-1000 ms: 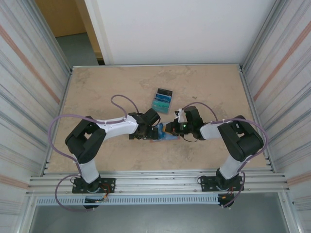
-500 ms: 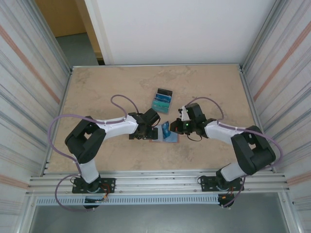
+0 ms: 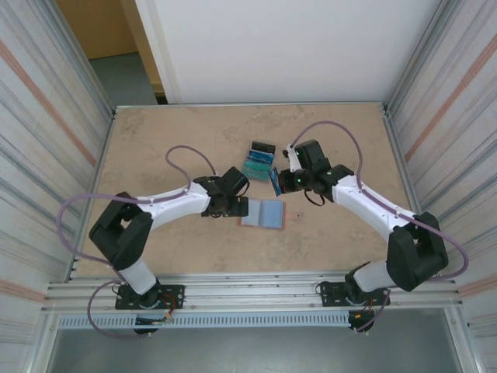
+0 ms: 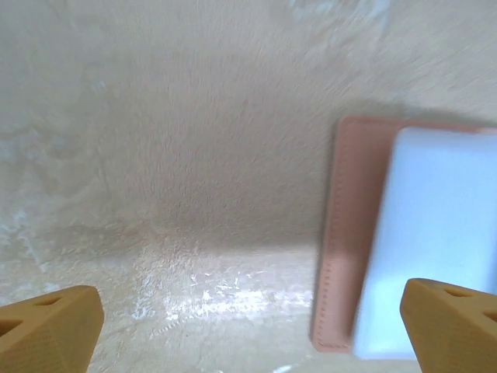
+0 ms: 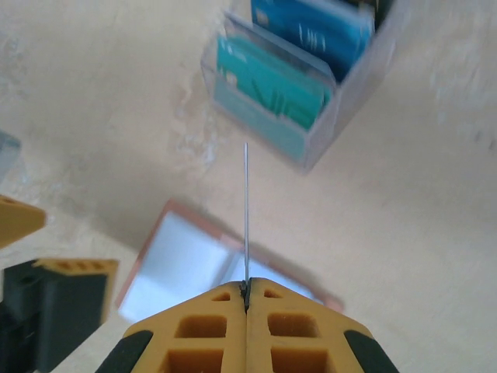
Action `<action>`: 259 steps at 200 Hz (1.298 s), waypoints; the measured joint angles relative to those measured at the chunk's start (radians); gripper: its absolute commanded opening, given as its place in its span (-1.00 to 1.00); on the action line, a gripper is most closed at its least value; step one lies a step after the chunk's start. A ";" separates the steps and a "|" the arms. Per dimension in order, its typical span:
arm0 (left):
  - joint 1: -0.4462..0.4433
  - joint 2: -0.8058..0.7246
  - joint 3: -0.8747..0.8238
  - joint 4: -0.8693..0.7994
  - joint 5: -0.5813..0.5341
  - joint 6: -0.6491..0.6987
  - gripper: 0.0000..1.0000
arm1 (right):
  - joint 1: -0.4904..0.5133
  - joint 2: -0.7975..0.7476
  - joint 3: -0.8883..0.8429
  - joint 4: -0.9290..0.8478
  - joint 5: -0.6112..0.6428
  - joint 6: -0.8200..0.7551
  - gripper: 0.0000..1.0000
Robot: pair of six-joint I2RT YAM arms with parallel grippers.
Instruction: Take the credit cards out of the card holder
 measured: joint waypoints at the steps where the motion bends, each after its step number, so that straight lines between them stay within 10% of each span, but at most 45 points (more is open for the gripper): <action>1: 0.000 -0.003 0.000 0.000 -0.001 0.000 0.97 | 0.002 0.004 0.007 0.000 0.005 -0.010 -1.00; 104: 0.129 -0.400 -0.219 0.029 -0.032 -0.002 0.97 | 0.059 0.393 0.406 -0.088 0.126 -0.536 -1.00; 259: 0.169 -0.451 -0.246 0.030 -0.050 -0.005 0.97 | 0.022 0.566 0.601 -0.149 0.174 -0.681 -1.00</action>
